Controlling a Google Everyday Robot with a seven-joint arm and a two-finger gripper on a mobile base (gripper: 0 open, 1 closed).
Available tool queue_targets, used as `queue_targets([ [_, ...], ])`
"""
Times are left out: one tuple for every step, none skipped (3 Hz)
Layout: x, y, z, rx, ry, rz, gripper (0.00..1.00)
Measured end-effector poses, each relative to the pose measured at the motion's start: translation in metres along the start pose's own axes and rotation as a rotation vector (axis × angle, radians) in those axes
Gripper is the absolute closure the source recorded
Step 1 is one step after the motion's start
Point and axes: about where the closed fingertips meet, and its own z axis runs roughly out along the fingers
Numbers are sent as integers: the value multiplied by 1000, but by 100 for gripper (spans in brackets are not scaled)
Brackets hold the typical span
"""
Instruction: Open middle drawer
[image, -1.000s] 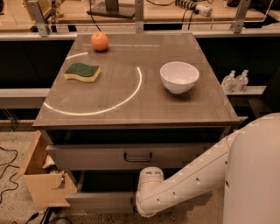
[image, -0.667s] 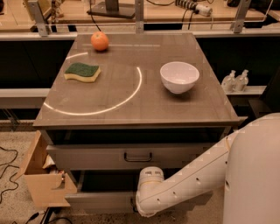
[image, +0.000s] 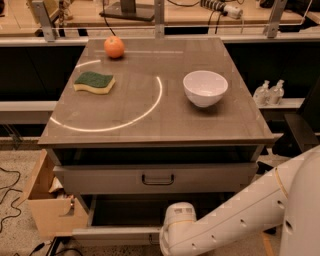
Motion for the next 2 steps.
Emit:
queue_targets([
  [9,25,-12,19,-35,33,100],
  [10,29,-17,26,-44,37,100],
])
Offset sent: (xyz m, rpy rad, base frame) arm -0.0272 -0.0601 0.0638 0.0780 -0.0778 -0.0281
